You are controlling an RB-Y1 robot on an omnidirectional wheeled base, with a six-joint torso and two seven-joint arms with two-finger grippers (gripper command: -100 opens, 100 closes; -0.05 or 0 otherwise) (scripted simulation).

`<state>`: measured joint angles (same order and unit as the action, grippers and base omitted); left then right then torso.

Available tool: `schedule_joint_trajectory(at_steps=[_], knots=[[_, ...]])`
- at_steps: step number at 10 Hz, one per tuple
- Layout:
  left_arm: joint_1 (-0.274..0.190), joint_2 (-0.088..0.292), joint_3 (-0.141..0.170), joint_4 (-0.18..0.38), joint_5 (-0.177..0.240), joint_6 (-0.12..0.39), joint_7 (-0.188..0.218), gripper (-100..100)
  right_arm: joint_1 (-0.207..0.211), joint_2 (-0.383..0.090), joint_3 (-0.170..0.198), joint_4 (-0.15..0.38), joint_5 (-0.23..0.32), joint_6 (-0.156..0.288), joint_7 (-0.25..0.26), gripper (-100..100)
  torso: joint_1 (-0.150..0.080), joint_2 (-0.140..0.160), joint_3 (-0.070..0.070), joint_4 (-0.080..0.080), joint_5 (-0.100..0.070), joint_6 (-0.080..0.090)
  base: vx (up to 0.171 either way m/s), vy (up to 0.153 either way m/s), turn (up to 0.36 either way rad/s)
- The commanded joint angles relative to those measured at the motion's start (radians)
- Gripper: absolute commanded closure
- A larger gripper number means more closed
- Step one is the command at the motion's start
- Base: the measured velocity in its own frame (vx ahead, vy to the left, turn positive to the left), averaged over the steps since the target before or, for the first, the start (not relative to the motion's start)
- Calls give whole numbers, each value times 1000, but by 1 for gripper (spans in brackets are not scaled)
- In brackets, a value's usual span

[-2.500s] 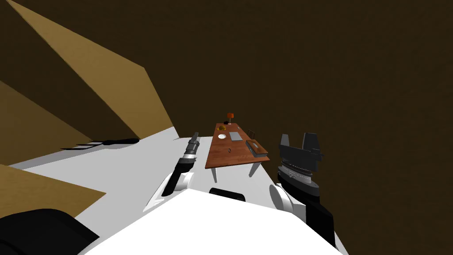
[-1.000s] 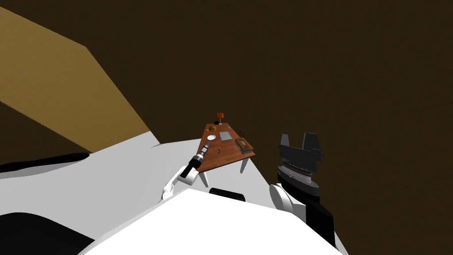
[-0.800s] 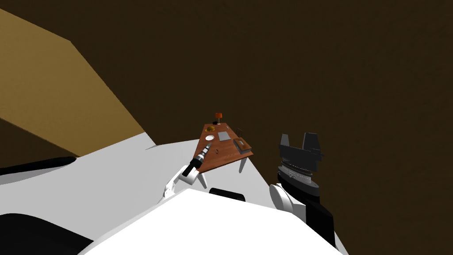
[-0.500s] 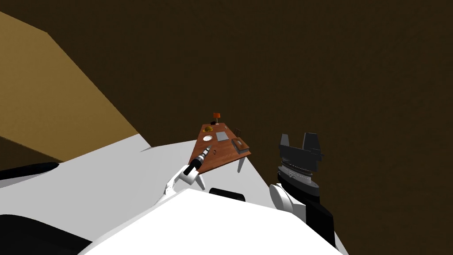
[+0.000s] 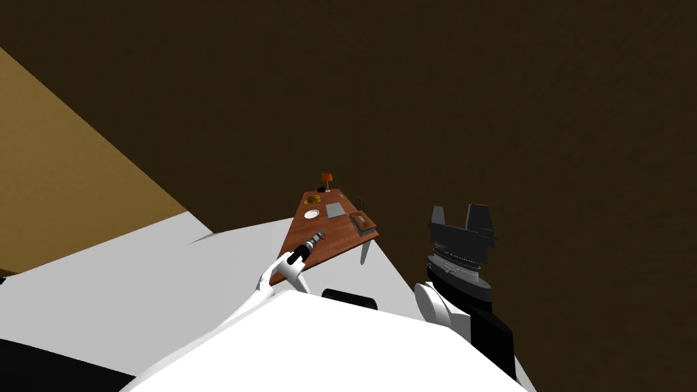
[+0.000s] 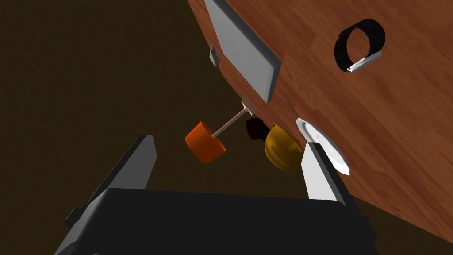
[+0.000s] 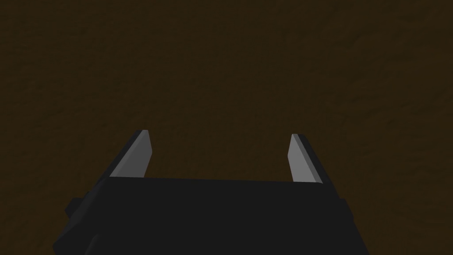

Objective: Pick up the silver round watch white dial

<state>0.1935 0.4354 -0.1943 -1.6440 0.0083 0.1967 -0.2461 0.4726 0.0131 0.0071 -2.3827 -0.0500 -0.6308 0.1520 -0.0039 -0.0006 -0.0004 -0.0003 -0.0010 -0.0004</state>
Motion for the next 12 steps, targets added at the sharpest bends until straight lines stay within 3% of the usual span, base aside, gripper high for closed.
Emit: schedule_joint_trajectory(at_steps=[1,2,4,5,8,9,12], knots=[[-23,40,-21,50,12,50,-10,-100,0,0,0,0,0,0,0,0,0,0,0,0,0,0,28,-69,-193],[-23,40,-21,50,12,56,-10,-100,0,0,0,0,0,0,0,0,-1,0,0,0,0,0,28,-49,-48],[-56,83,-48,120,23,114,-24,-100,0,0,0,0,0,0,0,0,1,0,0,0,0,0,33,-48,-121],[-56,83,-48,120,23,121,-24,-100,0,0,0,0,0,0,0,0,0,-1,0,0,0,0,36,-43,-56],[-103,142,-86,220,38,208,-43,-100,0,0,0,0,0,0,0,0,0,-1,0,0,0,0,37,-54,-135],[-103,142,-86,220,38,212,-43,-100,0,0,0,0,0,0,0,0,0,-1,0,0,0,0,31,-48,-42],[-145,196,-120,310,51,292,-59,-100,0,0,0,0,0,0,0,0,1,0,0,0,0,0,35,-48,-121]])
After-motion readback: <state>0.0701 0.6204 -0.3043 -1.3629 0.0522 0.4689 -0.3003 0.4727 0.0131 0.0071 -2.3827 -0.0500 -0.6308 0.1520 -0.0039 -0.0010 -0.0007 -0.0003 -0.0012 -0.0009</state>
